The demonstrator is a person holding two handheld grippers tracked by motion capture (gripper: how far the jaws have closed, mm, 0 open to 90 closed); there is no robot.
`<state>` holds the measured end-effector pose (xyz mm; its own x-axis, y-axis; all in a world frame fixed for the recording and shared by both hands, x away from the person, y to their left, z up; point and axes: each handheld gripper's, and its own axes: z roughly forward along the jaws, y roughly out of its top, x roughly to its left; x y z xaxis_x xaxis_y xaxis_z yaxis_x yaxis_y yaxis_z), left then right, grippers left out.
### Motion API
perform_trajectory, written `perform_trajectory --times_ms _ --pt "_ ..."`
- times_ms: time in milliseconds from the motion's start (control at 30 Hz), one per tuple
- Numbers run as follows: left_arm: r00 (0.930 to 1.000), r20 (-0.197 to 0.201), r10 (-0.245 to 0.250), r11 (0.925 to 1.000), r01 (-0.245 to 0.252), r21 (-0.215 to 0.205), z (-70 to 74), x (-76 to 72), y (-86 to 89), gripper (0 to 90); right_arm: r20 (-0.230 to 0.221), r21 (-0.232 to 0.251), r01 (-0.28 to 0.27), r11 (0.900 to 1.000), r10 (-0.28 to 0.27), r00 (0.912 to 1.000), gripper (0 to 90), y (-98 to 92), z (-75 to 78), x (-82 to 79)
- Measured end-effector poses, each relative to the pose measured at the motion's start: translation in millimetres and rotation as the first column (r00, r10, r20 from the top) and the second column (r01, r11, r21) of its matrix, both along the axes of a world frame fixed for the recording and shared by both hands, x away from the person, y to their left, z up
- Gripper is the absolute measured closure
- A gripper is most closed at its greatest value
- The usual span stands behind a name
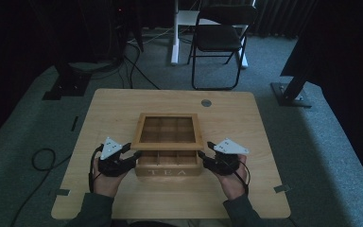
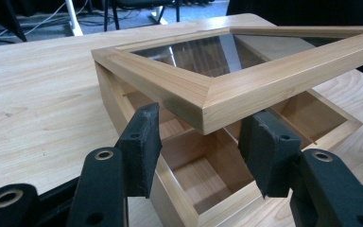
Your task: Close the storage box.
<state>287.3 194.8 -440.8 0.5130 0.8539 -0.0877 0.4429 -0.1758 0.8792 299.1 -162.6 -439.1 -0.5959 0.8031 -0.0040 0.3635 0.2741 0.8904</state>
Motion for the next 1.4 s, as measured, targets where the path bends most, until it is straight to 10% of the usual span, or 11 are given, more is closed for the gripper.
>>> perform_trajectory --times_ms 1400 --pt "0.9992 -0.041 0.001 0.9994 0.0 0.034 -24.9 -8.1 -2.4 49.0 -0.039 -0.021 -0.012 1.0 0.011 0.9992 51.0 1.7 -24.3 -10.9"
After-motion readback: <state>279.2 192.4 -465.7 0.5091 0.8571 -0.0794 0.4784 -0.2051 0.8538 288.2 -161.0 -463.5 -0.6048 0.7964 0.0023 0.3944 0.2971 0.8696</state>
